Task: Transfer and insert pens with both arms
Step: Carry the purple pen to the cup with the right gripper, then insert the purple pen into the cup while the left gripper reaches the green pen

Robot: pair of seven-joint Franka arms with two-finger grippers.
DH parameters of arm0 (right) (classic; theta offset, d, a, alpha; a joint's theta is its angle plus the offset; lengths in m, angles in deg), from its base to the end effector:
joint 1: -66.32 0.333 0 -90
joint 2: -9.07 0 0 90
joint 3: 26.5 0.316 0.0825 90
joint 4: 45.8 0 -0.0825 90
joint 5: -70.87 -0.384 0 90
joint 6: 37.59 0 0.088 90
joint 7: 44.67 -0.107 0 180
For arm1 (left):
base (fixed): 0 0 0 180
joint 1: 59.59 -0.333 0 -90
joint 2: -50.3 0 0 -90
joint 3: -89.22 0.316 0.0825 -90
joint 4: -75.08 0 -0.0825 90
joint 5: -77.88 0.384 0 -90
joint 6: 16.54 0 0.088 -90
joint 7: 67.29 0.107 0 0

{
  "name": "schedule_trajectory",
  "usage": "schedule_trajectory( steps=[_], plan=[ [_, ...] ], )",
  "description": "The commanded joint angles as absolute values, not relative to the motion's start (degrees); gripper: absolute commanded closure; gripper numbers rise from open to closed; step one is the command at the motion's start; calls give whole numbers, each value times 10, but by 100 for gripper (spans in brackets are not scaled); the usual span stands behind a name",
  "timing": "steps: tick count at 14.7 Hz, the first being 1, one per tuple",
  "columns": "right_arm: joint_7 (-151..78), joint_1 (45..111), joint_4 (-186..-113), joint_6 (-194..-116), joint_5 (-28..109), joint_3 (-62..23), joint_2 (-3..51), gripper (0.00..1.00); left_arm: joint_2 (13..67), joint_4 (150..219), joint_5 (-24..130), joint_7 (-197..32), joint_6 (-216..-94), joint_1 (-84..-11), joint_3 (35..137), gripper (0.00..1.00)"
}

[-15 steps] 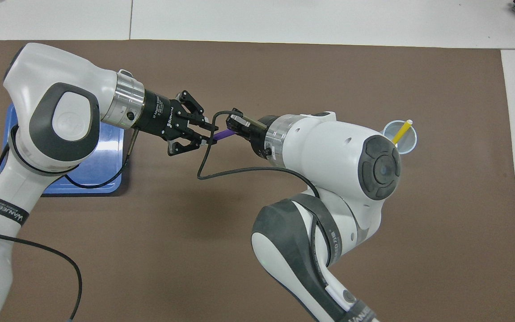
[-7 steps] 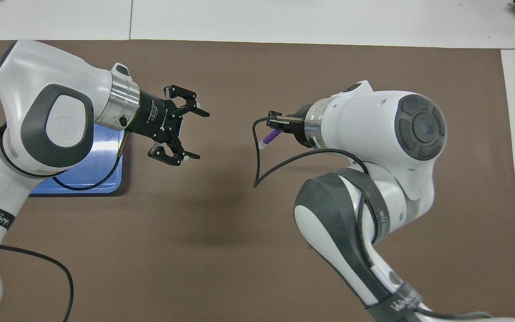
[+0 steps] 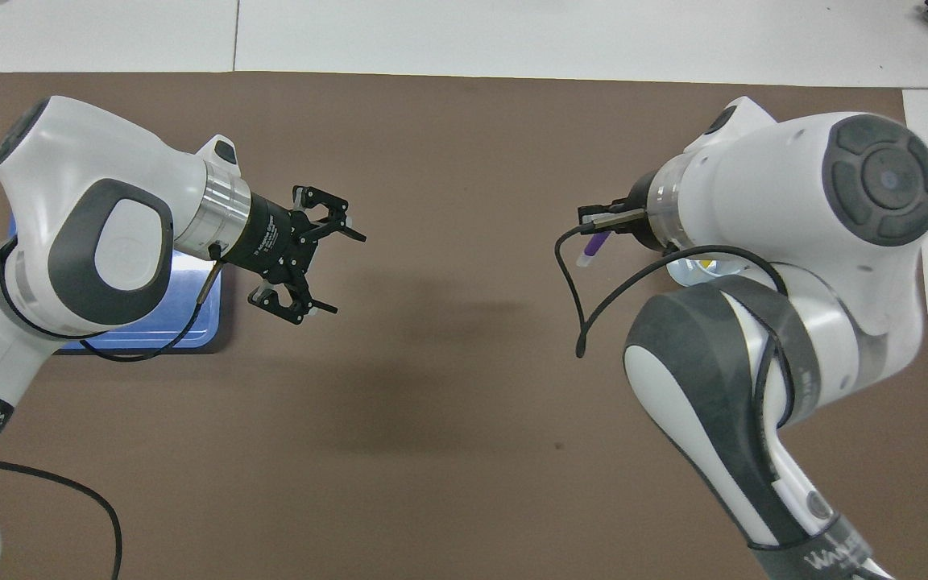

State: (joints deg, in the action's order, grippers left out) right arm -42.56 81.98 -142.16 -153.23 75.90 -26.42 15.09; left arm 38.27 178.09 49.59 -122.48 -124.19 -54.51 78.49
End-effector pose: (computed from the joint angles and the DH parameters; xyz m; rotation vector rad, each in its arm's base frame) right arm 0.5964 0.1627 0.5531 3.0203 0.5190 0.3688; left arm 0.5755 -0.1936 0.4313 2.4978 1.1641 -0.5519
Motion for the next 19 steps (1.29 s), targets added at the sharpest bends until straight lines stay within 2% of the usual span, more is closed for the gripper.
schedule_trajectory(
  steps=[1,5,6,8,11,12,16,19],
  plan=[
    [-329,776,-1414,-1518,783,-255,146,100,405,1807,533,-1079,-1267,-569,788,2],
    [-195,698,-1452,-1553,759,-254,136,100,401,1806,613,-894,-1290,-598,788,2],
    [-182,692,-1473,-1571,738,-254,130,100,400,1805,634,-855,-1295,-604,788,2],
    [-171,682,-1510,-1602,710,-254,115,100,400,1813,703,-765,-1324,-618,788,10],
    [-143,677,-1534,-1621,653,-254,111,100,394,1813,713,-719,-1327,-656,788,8],
    [-128,677,-1538,-1630,641,-255,112,100,382,1806,714,-718,-1327,-670,788,4],
    [-86,677,-1551,-1639,635,-254,112,100,298,1704,781,-696,-1269,-700,786,4],
    [-56,669,-1563,-1661,608,-254,114,100,267,1682,800,-646,-1282,-726,788,4]
  ],
)
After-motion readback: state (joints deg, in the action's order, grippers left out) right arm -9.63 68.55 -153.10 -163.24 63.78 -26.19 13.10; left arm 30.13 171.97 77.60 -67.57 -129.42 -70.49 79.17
